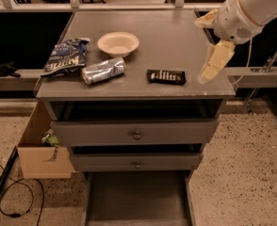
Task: Place rxbar chocolate into bottom drawer
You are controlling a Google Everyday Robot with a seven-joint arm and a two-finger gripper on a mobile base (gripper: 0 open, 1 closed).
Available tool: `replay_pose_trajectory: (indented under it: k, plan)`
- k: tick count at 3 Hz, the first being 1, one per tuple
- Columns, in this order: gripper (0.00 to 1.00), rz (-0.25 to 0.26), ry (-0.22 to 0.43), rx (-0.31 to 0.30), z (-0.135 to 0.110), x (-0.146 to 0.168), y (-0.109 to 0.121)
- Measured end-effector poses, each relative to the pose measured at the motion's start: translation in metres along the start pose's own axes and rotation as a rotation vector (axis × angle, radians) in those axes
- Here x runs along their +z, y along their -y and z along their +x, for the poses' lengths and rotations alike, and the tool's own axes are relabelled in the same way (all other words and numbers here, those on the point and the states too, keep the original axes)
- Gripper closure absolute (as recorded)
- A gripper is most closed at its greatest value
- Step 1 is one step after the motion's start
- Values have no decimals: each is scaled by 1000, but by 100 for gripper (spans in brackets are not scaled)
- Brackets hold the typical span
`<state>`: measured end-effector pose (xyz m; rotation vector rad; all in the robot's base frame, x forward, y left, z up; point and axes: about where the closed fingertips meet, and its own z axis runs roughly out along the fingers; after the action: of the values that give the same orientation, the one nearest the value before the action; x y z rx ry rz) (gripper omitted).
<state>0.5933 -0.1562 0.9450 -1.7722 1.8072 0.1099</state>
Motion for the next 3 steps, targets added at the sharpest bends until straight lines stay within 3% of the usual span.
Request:
replay_pose_trajectory:
  k: [1,2,3]
  plan:
    - [0,-32,6,-12,-3,16,14]
    - [0,-119,7,-25,-4,22,27]
    - [0,-119,7,-26,-4,23,27]
